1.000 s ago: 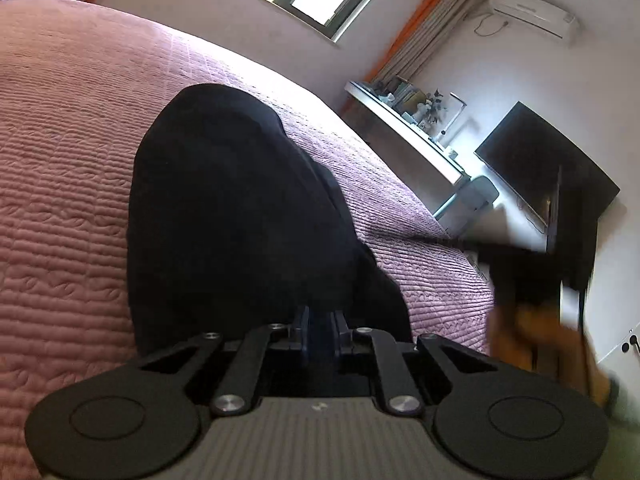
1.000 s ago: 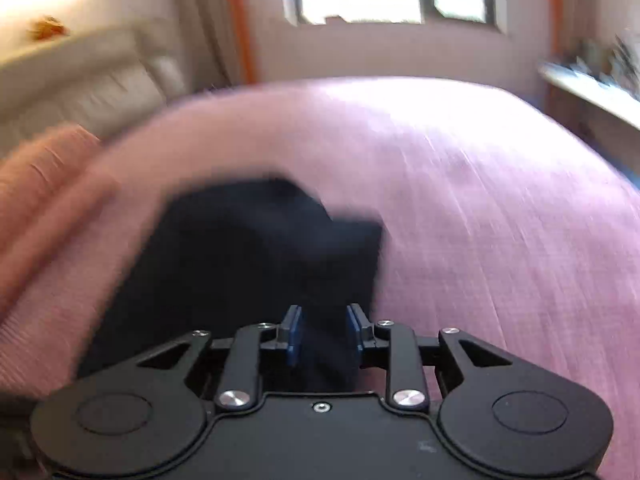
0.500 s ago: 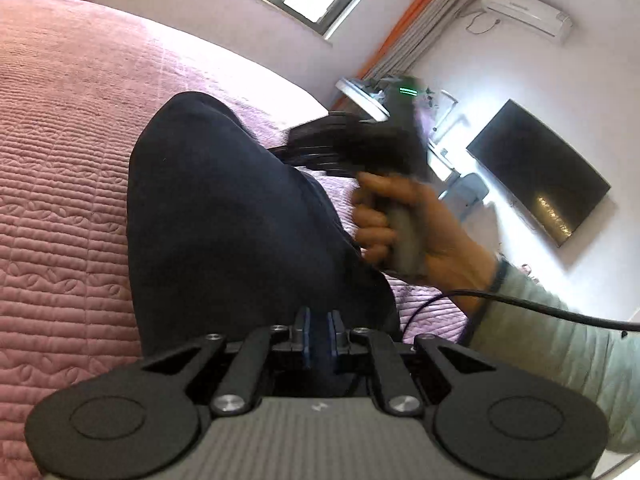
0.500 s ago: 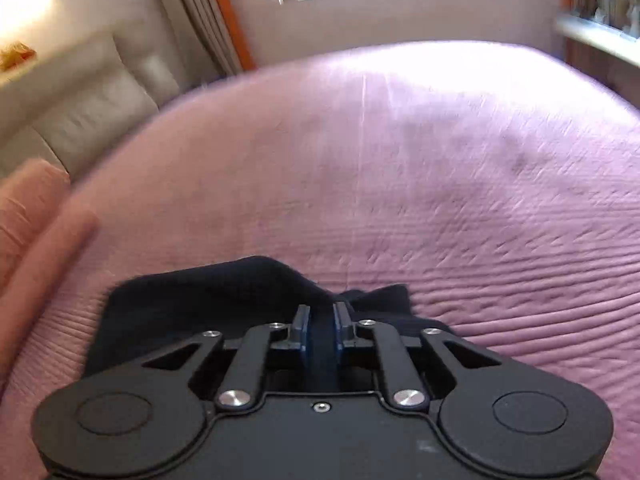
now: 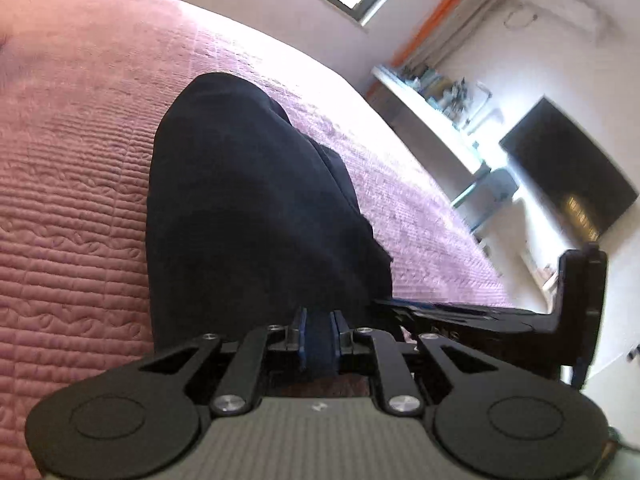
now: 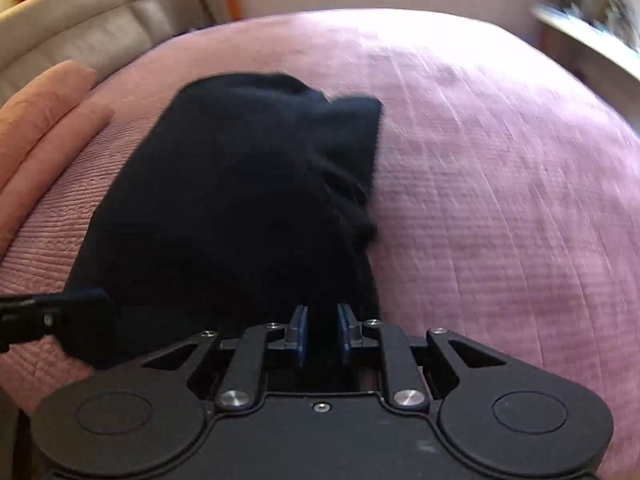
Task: Fold large clothes
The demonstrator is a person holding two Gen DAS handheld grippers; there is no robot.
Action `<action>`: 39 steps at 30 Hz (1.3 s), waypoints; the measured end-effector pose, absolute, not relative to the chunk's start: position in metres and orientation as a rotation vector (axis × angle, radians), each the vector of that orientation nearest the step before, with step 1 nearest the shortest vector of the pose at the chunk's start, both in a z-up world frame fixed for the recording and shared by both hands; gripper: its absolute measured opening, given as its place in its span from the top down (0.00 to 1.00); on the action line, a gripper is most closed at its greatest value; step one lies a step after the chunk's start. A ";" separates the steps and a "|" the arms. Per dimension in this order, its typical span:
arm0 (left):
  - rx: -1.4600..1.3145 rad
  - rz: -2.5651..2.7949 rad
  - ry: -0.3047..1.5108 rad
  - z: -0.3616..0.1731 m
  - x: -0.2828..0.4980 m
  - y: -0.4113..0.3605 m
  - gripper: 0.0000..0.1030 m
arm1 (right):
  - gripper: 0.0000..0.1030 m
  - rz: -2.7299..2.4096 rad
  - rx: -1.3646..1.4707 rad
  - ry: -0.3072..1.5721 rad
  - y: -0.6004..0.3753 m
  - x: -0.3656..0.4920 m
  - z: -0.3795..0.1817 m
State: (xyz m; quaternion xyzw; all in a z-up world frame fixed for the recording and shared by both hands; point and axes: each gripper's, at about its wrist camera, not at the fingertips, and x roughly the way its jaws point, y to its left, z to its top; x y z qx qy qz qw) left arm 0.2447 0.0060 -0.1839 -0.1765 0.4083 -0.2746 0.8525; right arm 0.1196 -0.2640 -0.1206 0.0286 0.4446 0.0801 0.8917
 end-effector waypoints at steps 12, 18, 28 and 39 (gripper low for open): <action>-0.183 -0.490 0.729 -0.084 0.140 -0.019 0.54 | 0.30 0.148 0.062 0.796 -0.281 0.025 -0.026; -0.134 -0.473 0.552 -0.010 0.095 -0.027 0.26 | 0.21 0.155 0.026 0.598 -0.262 -0.025 0.051; -0.218 -0.297 0.440 0.043 0.049 -0.008 0.01 | 0.01 0.074 0.024 0.595 -0.242 -0.052 0.074; -0.147 -0.199 0.572 0.015 0.058 -0.007 0.00 | 0.01 0.007 0.039 0.736 -0.247 -0.044 0.047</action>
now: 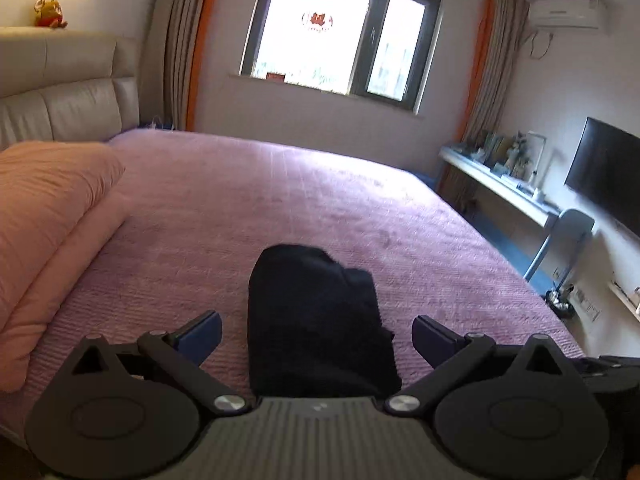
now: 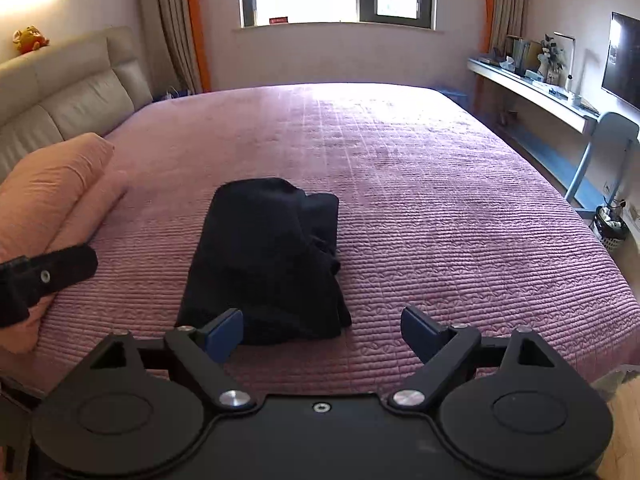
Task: Fold large clothes
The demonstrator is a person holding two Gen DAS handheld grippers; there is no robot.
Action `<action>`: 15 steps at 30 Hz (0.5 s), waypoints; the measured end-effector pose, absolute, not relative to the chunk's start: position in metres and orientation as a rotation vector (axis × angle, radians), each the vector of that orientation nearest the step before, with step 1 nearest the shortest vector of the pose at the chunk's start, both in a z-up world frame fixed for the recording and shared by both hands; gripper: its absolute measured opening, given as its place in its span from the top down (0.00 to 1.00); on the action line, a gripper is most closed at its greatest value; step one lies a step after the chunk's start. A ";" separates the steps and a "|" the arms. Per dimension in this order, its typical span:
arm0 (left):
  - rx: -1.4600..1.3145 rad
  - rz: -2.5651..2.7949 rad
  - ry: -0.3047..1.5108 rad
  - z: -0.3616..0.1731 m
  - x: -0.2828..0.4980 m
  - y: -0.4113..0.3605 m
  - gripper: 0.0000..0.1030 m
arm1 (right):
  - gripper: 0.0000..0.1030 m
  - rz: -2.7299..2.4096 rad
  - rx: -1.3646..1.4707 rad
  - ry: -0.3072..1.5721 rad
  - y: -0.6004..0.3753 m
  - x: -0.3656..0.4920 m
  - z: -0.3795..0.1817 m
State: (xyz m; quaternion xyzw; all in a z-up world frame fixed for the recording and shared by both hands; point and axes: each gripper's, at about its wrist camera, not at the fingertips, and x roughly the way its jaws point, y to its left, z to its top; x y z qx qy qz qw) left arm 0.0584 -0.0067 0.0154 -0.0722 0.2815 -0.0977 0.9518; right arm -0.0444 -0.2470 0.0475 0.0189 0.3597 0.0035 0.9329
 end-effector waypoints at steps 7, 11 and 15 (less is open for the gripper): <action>-0.134 -0.212 0.633 -0.001 0.067 -0.006 0.00 | 0.01 0.007 0.035 0.748 -0.248 -0.041 0.046; -0.123 -0.217 0.667 -0.012 0.068 -0.008 0.00 | 0.01 0.011 0.032 0.764 -0.246 -0.040 0.041; -0.103 -0.202 0.696 -0.019 0.072 -0.013 0.00 | 0.01 0.013 0.023 0.772 -0.245 -0.040 0.040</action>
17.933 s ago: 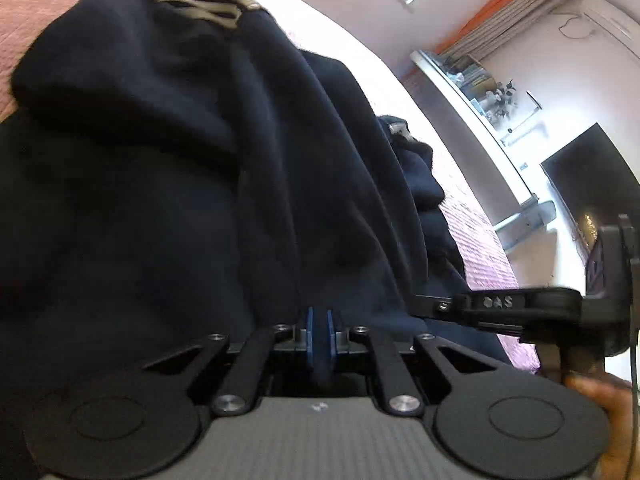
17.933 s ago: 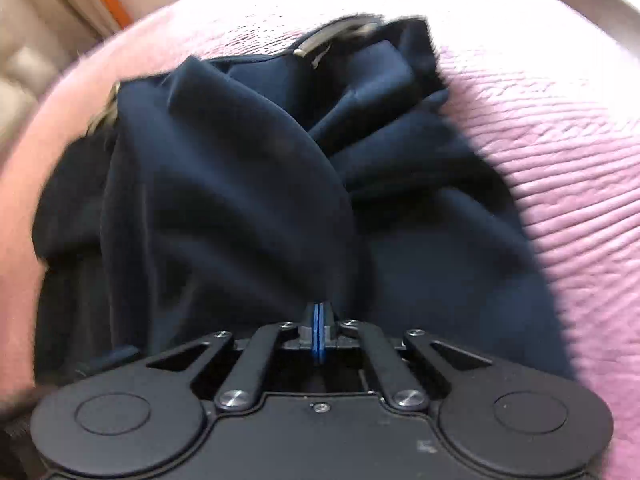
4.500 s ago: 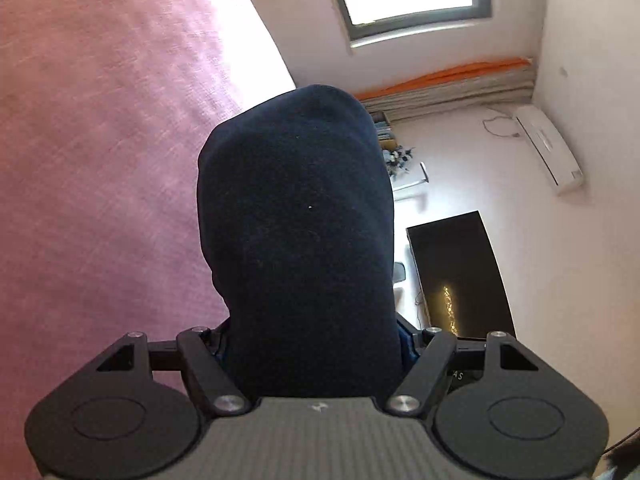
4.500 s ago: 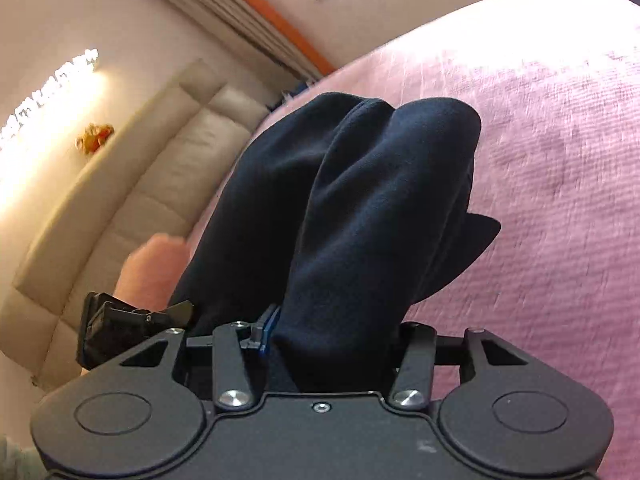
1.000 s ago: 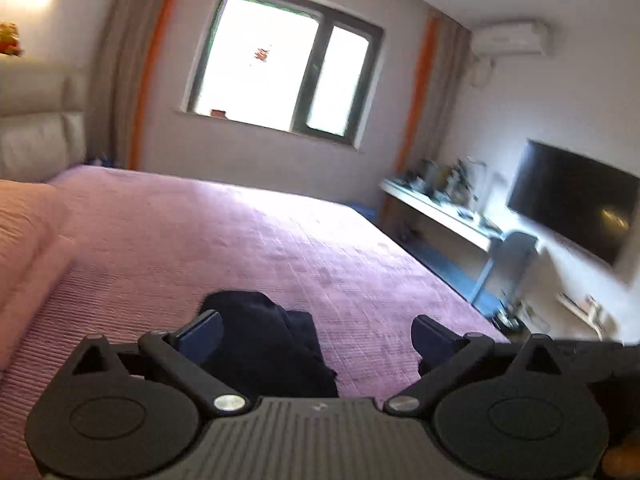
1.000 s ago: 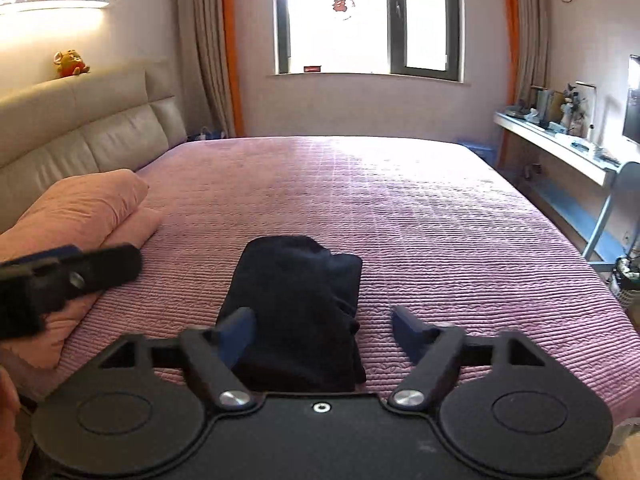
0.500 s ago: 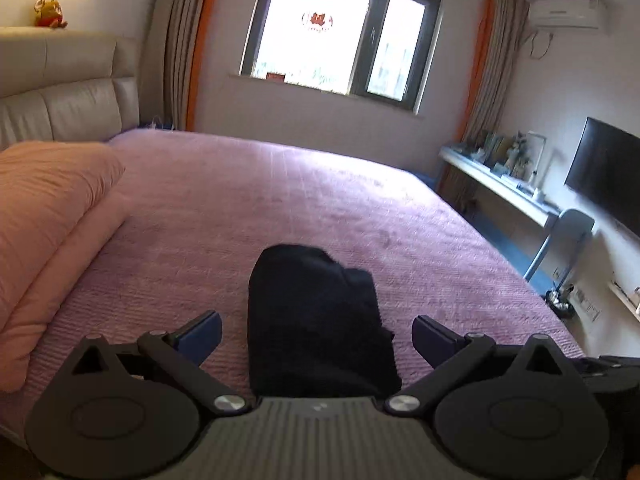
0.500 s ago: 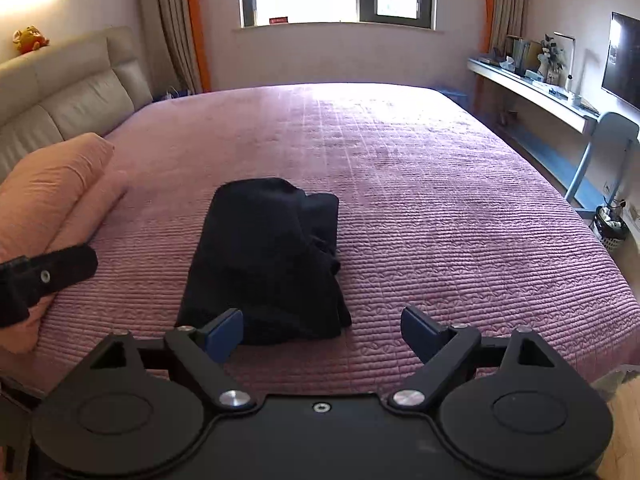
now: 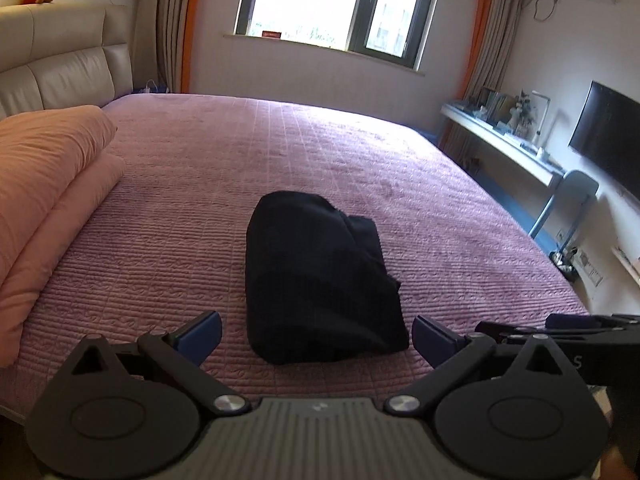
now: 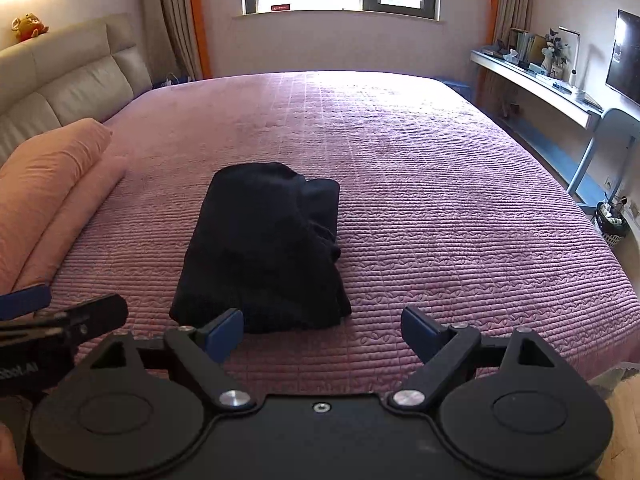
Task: Fold large clothes
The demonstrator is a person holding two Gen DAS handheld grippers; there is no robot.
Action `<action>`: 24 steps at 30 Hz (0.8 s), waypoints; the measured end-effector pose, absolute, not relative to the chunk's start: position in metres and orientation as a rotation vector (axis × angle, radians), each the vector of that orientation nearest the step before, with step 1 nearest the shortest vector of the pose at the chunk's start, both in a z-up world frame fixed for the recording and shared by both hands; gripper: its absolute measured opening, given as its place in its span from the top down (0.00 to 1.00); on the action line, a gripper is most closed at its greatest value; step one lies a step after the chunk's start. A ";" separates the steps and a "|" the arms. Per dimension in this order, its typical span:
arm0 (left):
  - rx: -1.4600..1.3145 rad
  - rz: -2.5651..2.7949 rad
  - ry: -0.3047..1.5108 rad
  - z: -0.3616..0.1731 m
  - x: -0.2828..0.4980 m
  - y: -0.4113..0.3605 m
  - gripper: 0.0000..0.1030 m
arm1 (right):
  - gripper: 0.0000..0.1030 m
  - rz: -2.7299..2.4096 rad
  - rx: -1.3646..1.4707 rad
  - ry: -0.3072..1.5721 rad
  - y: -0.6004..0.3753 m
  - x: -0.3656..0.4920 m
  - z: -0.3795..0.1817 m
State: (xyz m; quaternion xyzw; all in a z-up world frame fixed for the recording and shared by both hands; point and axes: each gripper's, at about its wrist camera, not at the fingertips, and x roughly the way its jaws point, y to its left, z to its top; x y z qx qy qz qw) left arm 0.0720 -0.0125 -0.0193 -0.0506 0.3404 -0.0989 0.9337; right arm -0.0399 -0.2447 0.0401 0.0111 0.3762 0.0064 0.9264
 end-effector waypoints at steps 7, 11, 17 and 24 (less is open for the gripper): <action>-0.056 -0.164 0.702 -0.019 0.073 -0.016 0.00 | 0.01 0.015 0.031 0.770 -0.245 -0.042 0.042; -0.051 -0.166 0.701 -0.019 0.072 -0.016 0.00 | 0.01 0.020 0.027 0.770 -0.244 -0.043 0.042; -0.033 -0.169 0.693 -0.016 0.071 -0.018 0.00 | 0.01 0.029 0.028 0.768 -0.242 -0.045 0.043; -0.030 -0.185 0.677 -0.016 0.069 -0.020 0.00 | 0.01 0.020 0.054 0.751 -0.246 -0.048 0.048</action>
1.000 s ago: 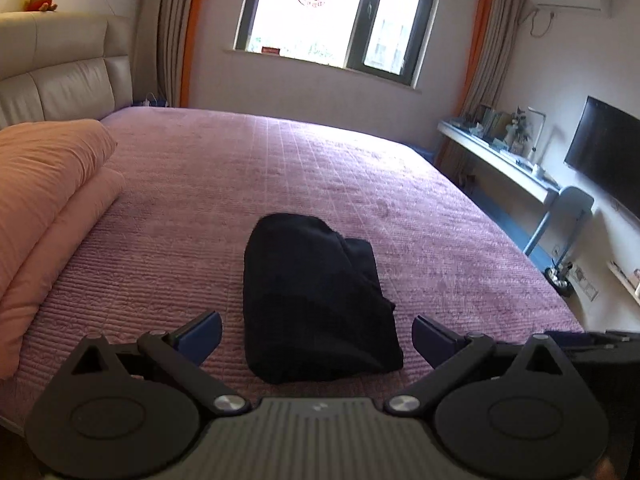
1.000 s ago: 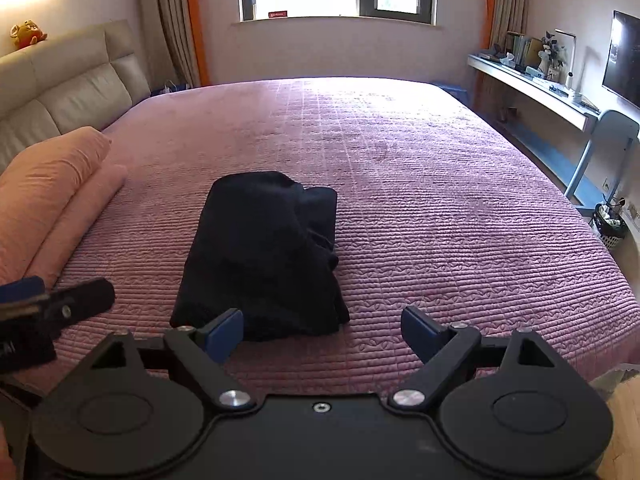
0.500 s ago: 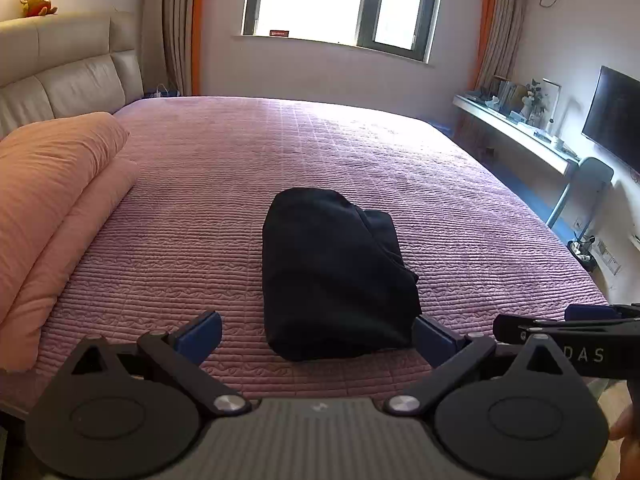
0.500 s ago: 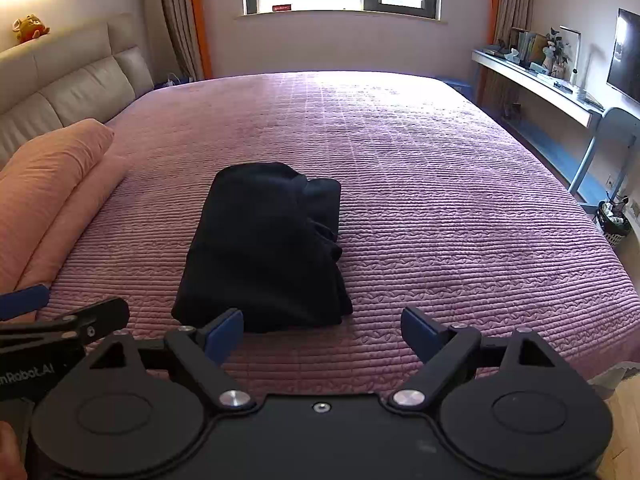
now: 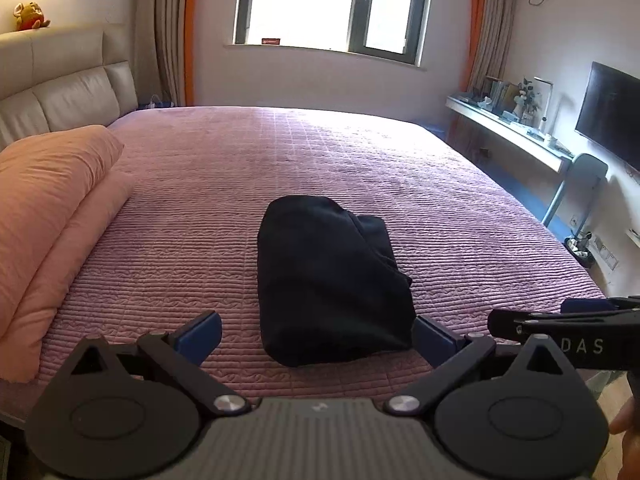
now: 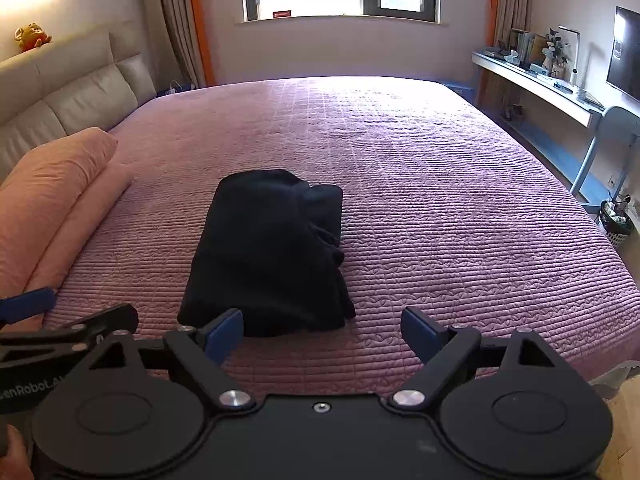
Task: Fold large clothes
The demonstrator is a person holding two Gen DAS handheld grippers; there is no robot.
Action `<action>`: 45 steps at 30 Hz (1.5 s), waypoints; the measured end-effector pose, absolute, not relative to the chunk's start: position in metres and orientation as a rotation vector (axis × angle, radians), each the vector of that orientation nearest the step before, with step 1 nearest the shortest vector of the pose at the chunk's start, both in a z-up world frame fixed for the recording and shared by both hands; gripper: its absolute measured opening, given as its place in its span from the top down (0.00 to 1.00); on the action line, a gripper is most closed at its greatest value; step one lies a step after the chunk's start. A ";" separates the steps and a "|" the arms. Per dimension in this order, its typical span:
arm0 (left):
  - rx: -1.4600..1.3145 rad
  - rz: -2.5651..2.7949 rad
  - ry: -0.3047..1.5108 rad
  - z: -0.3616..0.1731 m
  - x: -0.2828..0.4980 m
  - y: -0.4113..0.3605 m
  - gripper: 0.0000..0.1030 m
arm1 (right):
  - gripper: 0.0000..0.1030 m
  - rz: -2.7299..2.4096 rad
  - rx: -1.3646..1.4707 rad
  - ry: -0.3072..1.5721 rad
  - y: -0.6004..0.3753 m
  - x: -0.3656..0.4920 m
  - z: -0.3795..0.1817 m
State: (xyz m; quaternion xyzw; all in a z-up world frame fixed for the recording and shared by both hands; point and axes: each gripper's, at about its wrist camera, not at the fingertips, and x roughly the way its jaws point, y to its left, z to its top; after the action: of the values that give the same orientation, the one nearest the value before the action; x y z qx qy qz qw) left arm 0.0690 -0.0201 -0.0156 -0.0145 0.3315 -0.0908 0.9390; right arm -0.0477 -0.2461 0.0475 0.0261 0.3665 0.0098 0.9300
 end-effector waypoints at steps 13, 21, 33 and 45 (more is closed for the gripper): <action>-0.047 -0.193 0.675 -0.018 0.071 -0.017 0.00 | 0.01 0.024 0.063 0.746 -0.245 -0.049 0.050; -0.049 -0.194 0.684 -0.019 0.073 -0.015 0.00 | 0.01 0.035 0.080 0.734 -0.246 -0.051 0.052; -0.041 -0.189 0.691 -0.022 0.072 -0.015 0.01 | 0.01 0.043 0.080 0.744 -0.245 -0.052 0.051; -0.030 -0.178 0.721 -0.028 0.071 -0.018 0.01 | 0.01 0.042 0.082 0.748 -0.246 -0.052 0.049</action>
State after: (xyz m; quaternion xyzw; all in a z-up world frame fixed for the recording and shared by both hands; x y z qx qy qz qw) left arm 0.0713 -0.0185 -0.0277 -0.0145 0.3523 -0.0871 0.9317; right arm -0.0523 -0.2456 0.0493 0.0402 0.3654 0.0206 0.9298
